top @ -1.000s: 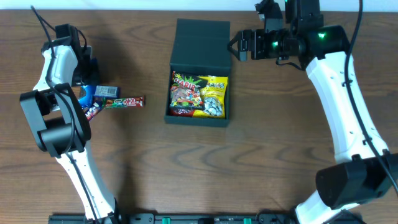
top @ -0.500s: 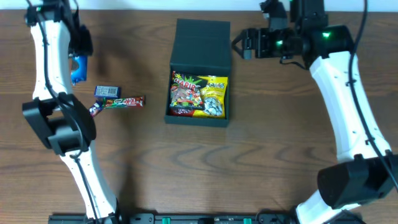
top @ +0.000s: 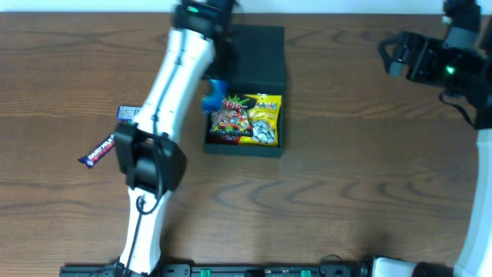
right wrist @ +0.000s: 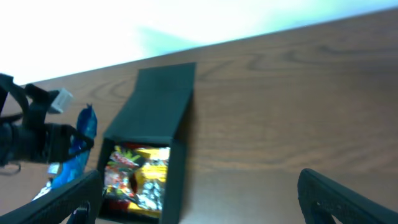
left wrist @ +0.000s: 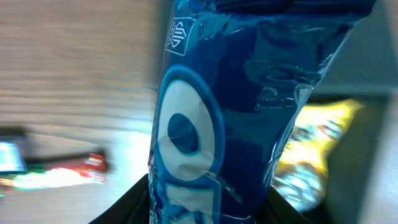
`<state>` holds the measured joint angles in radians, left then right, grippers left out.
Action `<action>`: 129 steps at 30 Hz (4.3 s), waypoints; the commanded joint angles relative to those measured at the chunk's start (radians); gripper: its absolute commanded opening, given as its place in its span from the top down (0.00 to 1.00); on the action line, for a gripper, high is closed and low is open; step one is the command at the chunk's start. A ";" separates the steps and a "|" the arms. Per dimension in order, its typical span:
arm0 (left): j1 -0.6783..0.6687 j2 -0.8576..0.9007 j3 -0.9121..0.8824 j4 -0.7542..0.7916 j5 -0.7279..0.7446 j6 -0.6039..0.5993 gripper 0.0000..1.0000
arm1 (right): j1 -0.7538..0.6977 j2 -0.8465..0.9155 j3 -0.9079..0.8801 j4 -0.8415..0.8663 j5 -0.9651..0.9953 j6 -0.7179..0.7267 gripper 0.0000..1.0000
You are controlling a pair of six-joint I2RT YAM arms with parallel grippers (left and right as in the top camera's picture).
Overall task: Pack container
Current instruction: 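Carry the Oreo pack to the box's right side with the left gripper, then lower the Oreo pack upright along the box's right wall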
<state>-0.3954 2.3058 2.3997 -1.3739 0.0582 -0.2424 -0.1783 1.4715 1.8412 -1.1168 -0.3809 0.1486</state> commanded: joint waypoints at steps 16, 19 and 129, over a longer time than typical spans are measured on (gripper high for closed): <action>-0.217 -0.017 -0.172 0.072 0.014 -0.428 0.87 | -0.175 -0.032 0.011 -0.066 0.037 -0.121 0.01; -0.223 -0.017 -0.206 0.111 0.014 -0.447 0.85 | -0.179 -0.032 0.011 -0.066 0.037 -0.121 0.01; -0.325 -0.231 -0.514 0.195 -0.032 0.034 0.94 | -0.181 -0.020 0.010 -0.097 0.033 -0.139 0.62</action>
<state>-0.7189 2.1017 1.8866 -1.1950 0.0414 -0.2382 -0.3500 1.4574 1.8412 -1.2072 -0.3439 0.0315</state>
